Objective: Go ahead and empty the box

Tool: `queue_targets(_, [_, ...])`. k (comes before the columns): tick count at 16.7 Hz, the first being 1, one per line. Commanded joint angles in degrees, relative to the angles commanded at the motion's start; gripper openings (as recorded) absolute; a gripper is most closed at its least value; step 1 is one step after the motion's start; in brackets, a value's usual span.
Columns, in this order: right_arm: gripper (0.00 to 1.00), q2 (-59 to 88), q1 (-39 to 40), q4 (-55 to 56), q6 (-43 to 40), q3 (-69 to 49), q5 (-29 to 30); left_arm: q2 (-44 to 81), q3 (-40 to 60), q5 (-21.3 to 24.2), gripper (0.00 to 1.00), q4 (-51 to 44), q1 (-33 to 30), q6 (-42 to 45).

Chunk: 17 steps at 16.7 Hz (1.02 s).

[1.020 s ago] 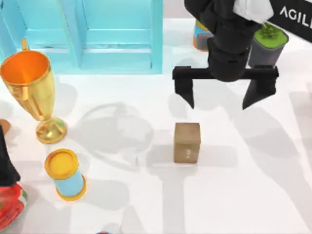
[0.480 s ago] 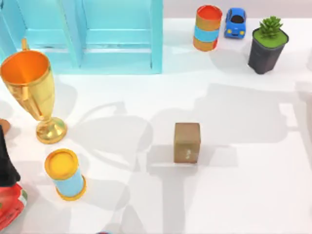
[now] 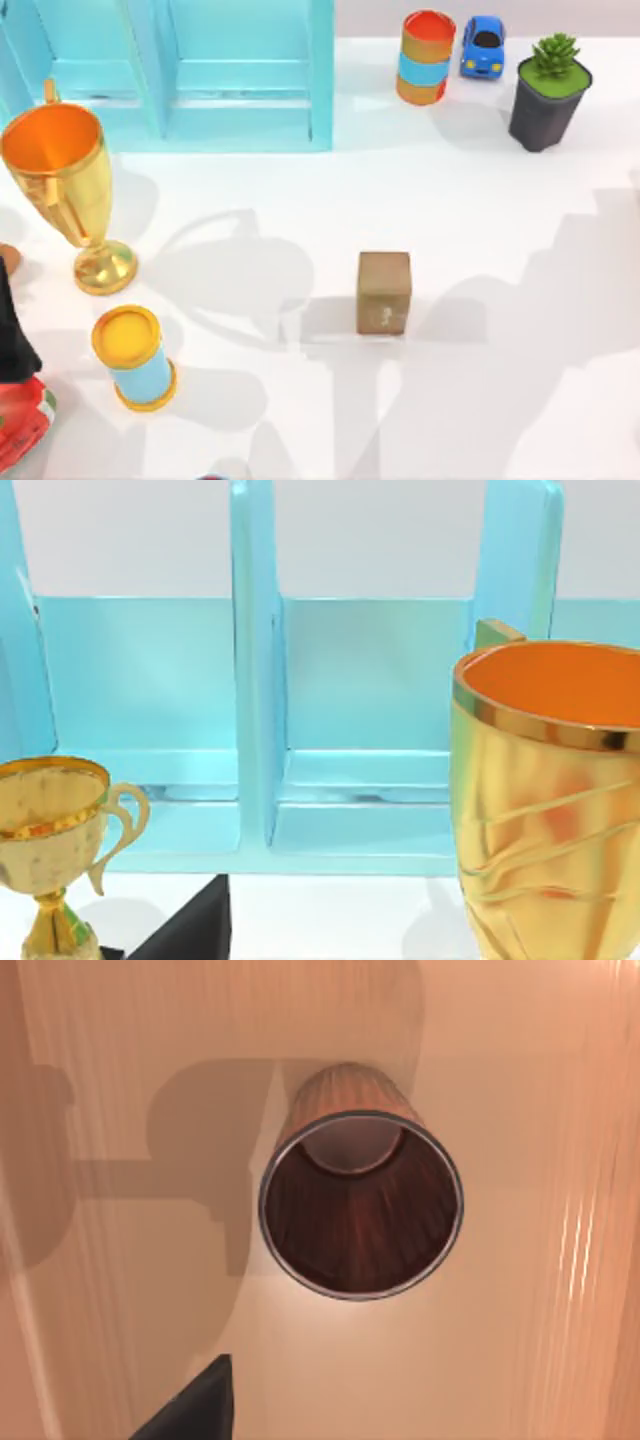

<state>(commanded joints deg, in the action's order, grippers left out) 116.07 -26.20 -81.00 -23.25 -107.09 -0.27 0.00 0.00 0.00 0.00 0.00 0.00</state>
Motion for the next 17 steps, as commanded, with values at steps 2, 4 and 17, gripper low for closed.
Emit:
queue_targets(2, [1.00, 0.0, 0.0, 0.0, 0.0, 0.0, 0.0, 0.0, 0.0, 0.0, 1.00, 0.0, 0.0, 0.0])
queue_targets(4, [1.00, 0.2, 0.2, 0.1, 0.1, -0.1, 0.0, 0.0, 0.0, 0.0, 1.00, 0.0, 0.0, 0.0])
queue_targets(17, [1.00, 2.5, 0.3, 21.6, 0.3, 19.1, 0.0, 0.0, 0.0, 0.0, 1.00, 0.0, 0.0, 0.0])
